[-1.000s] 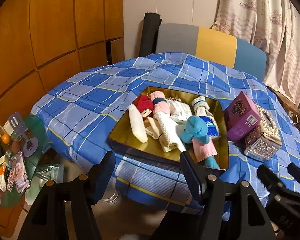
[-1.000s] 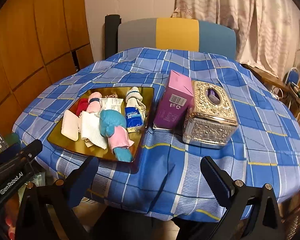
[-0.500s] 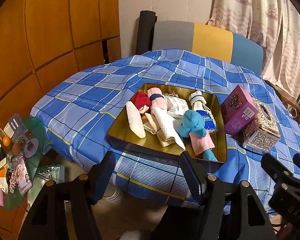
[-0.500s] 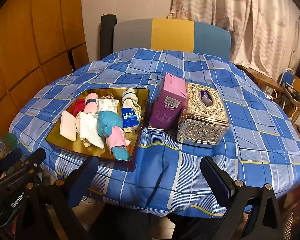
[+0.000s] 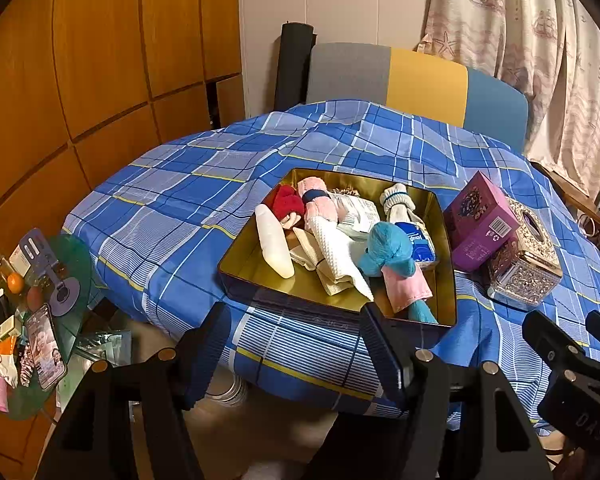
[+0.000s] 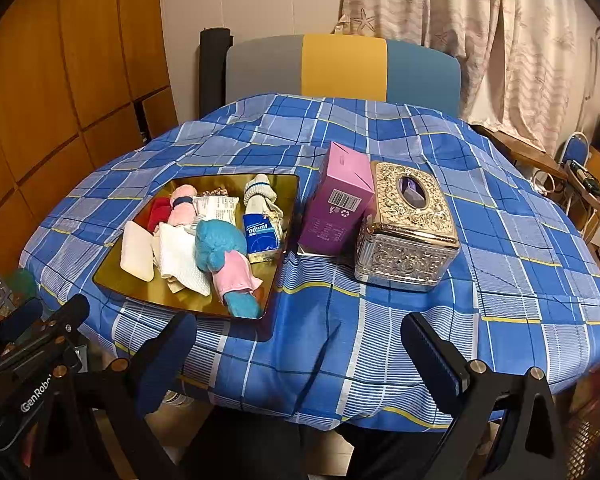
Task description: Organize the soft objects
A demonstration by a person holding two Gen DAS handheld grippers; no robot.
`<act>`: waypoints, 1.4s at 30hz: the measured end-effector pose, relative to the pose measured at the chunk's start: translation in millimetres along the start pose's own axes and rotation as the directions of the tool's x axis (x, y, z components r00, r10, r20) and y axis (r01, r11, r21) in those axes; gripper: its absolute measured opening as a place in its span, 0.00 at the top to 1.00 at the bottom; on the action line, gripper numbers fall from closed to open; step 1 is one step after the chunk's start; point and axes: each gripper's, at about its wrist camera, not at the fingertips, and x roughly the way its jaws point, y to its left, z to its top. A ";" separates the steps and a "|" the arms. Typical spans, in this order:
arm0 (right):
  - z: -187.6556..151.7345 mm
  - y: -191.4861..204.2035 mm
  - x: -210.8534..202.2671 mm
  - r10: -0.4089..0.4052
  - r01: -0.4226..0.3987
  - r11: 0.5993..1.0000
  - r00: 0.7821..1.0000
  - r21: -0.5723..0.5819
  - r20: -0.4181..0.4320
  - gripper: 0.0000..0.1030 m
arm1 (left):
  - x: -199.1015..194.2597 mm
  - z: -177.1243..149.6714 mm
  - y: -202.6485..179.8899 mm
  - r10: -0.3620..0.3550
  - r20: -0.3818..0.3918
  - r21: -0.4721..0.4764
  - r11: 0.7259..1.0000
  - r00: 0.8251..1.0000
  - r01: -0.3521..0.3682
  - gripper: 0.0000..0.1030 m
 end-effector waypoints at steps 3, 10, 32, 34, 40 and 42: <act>0.3 -0.5 0.4 0.003 -0.003 1.000 1.000 0.006 -0.002 0.00 | -0.1 -0.2 -0.2 -0.002 -0.001 0.001 1.000 1.000 0.002 0.34; 0.2 -0.6 0.4 0.001 -0.001 1.000 1.000 0.006 -0.001 0.00 | 0.9 -0.7 -0.7 -0.003 -0.003 0.003 1.000 1.000 0.003 0.34; -0.8 -1.9 3.0 0.000 0.000 1.000 1.000 0.015 -0.011 0.00 | 3.2 -3.6 -2.8 -0.009 -0.010 0.011 1.000 1.000 0.009 0.34; -0.8 -2.2 3.2 -0.002 0.002 1.000 1.000 0.015 -0.012 0.00 | 3.8 -3.3 -2.8 -0.010 -0.012 0.010 1.000 1.000 0.010 0.34; -1.1 -3.0 3.8 0.000 0.000 1.000 1.000 0.015 -0.016 0.00 | 4.2 -3.2 -2.3 -0.008 -0.015 0.009 1.000 1.000 0.008 0.34; -1.1 -3.4 3.7 0.000 0.000 1.000 1.000 0.017 -0.014 0.00 | 4.3 -3.0 -2.6 -0.012 -0.015 0.009 1.000 1.000 0.012 0.34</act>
